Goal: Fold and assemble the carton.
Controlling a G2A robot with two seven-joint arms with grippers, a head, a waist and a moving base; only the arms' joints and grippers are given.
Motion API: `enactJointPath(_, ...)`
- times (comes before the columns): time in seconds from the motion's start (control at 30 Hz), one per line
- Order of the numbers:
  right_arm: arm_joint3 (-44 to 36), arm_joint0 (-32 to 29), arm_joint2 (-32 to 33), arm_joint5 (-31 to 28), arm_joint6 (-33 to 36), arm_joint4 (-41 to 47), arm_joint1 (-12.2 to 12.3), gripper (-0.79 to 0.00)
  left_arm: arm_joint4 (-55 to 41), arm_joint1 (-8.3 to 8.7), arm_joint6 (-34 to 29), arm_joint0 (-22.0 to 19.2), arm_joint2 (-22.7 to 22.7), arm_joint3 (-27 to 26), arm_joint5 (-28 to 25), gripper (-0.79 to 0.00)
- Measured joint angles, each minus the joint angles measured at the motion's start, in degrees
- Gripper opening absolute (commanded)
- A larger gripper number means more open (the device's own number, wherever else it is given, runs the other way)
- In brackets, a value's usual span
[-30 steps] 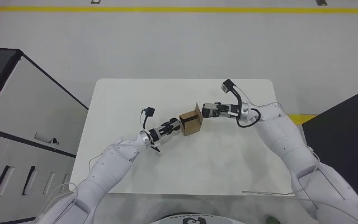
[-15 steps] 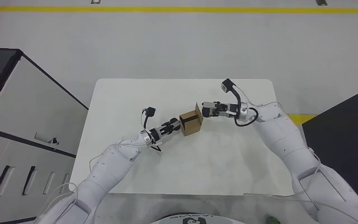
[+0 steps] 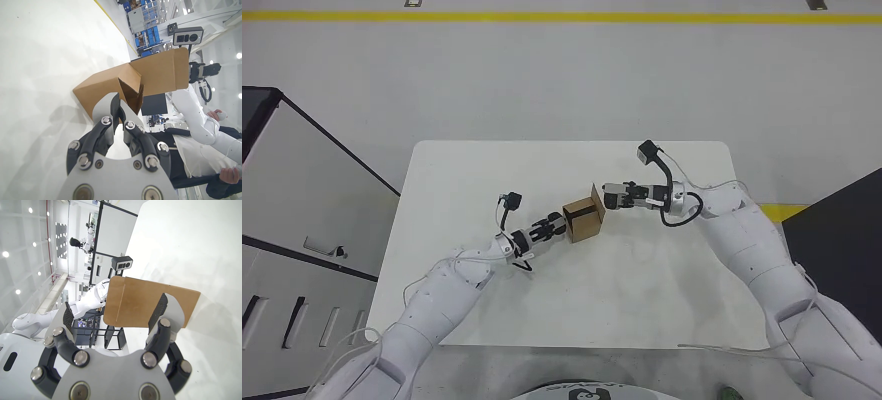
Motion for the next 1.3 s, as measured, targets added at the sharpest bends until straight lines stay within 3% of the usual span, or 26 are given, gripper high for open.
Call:
enactJointPath(0.33,-1.23,-0.04,-0.07,0.74,-1.17,-1.75,0.10,0.000,-0.16,-0.35,-1.44,-0.32,-0.11,0.62,0.83,-0.785)
enactJointPath(0.77,-15.22,1.75,1.74,16.80,-0.54,-18.71,2.42,0.000,0.17,-0.63,-1.68,-0.48,-0.83,1.47,0.09,-0.785)
enactJointPath(1.13,-16.33,1.67,1.73,17.13,-0.72,-19.85,2.50,0.000,0.83,-0.74,-2.65,-0.59,-1.33,0.79,-0.36,-0.785)
enactJointPath(1.3,-19.34,1.79,3.11,20.45,0.82,-22.16,3.23,0.000,1.69,-0.72,-2.96,-0.78,-1.63,0.79,-0.13,-0.785)
